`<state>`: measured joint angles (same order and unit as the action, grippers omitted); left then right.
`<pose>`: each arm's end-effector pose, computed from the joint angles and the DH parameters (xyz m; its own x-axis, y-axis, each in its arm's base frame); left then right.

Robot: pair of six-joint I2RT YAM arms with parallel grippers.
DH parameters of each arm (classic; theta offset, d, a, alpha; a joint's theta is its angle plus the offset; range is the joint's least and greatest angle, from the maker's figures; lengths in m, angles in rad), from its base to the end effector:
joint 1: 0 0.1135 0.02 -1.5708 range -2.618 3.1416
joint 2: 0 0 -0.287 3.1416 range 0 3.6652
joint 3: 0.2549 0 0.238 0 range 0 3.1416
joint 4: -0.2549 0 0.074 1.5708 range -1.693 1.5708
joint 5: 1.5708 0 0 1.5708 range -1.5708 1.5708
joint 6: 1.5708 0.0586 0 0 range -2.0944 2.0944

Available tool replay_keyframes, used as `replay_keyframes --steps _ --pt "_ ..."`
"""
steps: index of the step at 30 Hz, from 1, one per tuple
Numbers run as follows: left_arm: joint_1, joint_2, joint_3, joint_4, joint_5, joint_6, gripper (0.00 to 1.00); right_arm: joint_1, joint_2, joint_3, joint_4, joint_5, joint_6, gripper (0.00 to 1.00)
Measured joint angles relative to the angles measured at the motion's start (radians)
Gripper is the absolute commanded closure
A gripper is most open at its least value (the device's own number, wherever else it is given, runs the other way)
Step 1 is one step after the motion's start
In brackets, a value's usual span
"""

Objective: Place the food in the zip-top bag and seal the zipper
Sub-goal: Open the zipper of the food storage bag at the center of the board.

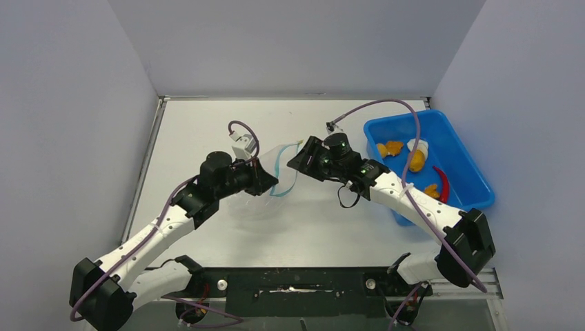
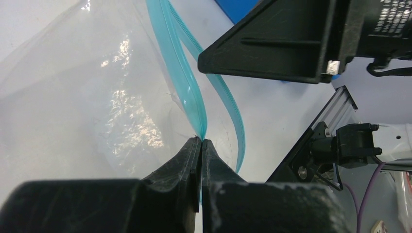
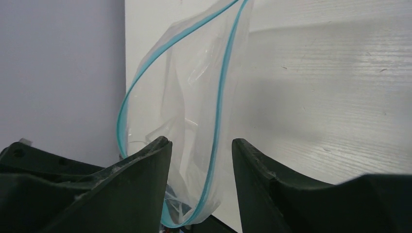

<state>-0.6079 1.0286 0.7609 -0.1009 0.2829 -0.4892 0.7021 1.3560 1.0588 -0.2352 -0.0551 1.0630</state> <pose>0.1806 -0.1456 0.3094 -0.6192 -0.1189 -0.7762 0.5338 0.6612 -0.5271 0.2352 0.2032 0.3166 -0.7836 0.4800 -0.3945 0.0075 0.6422 0.7665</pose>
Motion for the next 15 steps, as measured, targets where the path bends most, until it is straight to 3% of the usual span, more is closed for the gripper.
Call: replay_keyframes --steps 5,7,10,12,15 --pt "0.000 -0.014 -0.004 0.001 0.009 -0.001 1.00 0.000 0.037 0.000 -0.036 0.021 -0.020 0.81" --pt "0.000 -0.021 -0.006 0.002 0.013 -0.002 1.00 0.000 0.037 0.000 -0.048 0.037 -0.031 0.98" --pt "0.000 -0.032 -0.013 0.008 0.014 -0.003 1.00 -0.001 0.037 0.001 -0.053 0.054 -0.049 1.00" --pt "0.000 -0.034 -0.013 0.007 0.006 -0.004 0.77 -0.001 0.037 0.001 -0.054 0.063 -0.062 1.00" --pt "0.000 -0.030 0.010 -0.035 -0.037 -0.006 0.60 -0.001 0.035 0.001 -0.055 0.076 -0.091 1.00"
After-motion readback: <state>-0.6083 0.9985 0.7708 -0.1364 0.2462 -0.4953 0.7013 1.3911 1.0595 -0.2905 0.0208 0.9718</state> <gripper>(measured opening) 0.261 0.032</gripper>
